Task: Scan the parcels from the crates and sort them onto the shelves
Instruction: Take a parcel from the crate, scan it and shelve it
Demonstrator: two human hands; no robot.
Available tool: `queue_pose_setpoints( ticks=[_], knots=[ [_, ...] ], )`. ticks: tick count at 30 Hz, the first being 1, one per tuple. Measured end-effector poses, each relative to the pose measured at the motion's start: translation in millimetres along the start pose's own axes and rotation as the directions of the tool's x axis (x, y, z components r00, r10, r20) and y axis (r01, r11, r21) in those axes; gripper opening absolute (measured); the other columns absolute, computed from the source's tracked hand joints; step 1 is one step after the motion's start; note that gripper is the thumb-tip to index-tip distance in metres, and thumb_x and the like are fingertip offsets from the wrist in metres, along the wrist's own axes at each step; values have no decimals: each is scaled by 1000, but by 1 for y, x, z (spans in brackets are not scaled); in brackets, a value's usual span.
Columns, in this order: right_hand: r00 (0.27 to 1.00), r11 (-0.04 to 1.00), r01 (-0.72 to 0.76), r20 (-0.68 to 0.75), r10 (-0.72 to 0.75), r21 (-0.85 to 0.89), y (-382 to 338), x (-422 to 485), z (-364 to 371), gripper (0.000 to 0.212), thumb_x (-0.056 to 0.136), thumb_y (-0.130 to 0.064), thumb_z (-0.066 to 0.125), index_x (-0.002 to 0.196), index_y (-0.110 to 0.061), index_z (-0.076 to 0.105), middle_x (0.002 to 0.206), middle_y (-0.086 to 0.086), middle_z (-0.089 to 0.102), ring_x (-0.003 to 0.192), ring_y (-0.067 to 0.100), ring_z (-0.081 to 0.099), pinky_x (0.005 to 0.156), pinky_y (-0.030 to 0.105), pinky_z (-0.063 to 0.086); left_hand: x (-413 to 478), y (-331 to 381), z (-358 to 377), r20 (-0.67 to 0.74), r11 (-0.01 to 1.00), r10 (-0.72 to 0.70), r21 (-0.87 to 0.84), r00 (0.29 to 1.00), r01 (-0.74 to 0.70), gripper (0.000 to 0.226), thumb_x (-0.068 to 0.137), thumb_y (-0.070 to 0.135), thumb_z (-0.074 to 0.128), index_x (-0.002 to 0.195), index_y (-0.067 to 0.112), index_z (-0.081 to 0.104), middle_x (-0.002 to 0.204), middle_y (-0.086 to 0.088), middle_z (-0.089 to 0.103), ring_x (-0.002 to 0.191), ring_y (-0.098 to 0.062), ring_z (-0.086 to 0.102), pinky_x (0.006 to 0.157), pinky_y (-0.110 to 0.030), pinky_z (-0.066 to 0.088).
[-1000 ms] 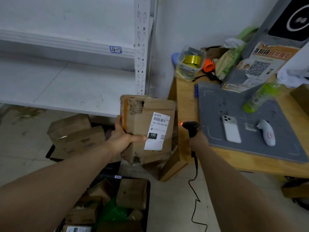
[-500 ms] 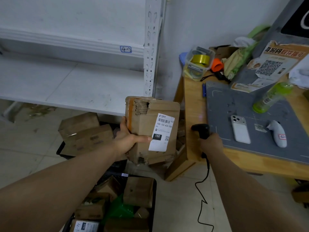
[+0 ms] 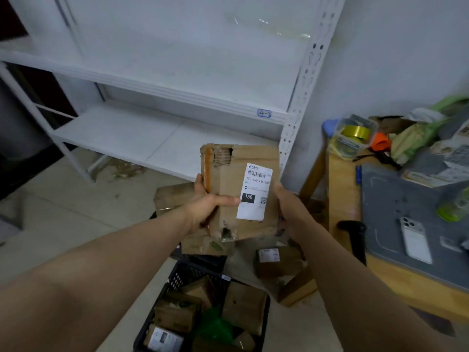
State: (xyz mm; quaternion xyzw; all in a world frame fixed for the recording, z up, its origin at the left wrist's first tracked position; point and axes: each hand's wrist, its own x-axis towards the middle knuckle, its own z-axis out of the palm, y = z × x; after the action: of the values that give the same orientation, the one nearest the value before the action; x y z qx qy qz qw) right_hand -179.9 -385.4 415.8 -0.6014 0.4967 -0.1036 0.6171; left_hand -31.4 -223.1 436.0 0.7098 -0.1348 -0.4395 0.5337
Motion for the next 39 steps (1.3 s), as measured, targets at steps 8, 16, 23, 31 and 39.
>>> queue_pose_setpoints(
  ticks=[8,16,23,31,39],
  knots=[
    [977,993,95,200,-80,-66,-73,-34,100,47,101,-63,39,120,-26,62,117,-8,64,111,18,60,103,49,48,-36,30,-121,-66,997,60,-50,996,-63,126,64,22,92,156,38,6,125,7,56,98,-14,57,66,-35,50],
    [963,981,119,260,-76,-155,-139,-69,272,52,98,-63,45,132,-25,53,114,-3,72,94,20,71,55,30,56,-53,24,-294,-154,985,52,-157,987,-76,134,58,32,93,157,42,3,121,10,51,98,-17,52,70,-38,45],
    [937,960,224,309,-165,-168,-212,-100,460,49,101,-54,48,138,-21,52,116,-4,72,89,13,72,47,22,53,-68,39,-487,-180,970,92,-204,979,-129,144,43,40,93,155,49,3,142,5,49,119,-30,48,79,-51,46],
    [883,914,388,331,-332,-119,-319,-152,608,31,102,-44,51,127,-27,52,114,-8,69,88,9,65,58,27,47,-93,106,-657,-273,938,260,-158,926,-309,111,63,28,90,147,45,18,126,9,57,105,-20,57,68,-40,47],
    [795,804,587,250,-552,-91,-417,-142,665,41,96,-53,52,129,-28,49,120,-8,65,102,14,63,72,34,50,-83,177,-734,-275,839,484,-124,831,-529,106,53,32,90,137,54,30,128,2,61,114,-30,61,82,-60,57]
  ],
)
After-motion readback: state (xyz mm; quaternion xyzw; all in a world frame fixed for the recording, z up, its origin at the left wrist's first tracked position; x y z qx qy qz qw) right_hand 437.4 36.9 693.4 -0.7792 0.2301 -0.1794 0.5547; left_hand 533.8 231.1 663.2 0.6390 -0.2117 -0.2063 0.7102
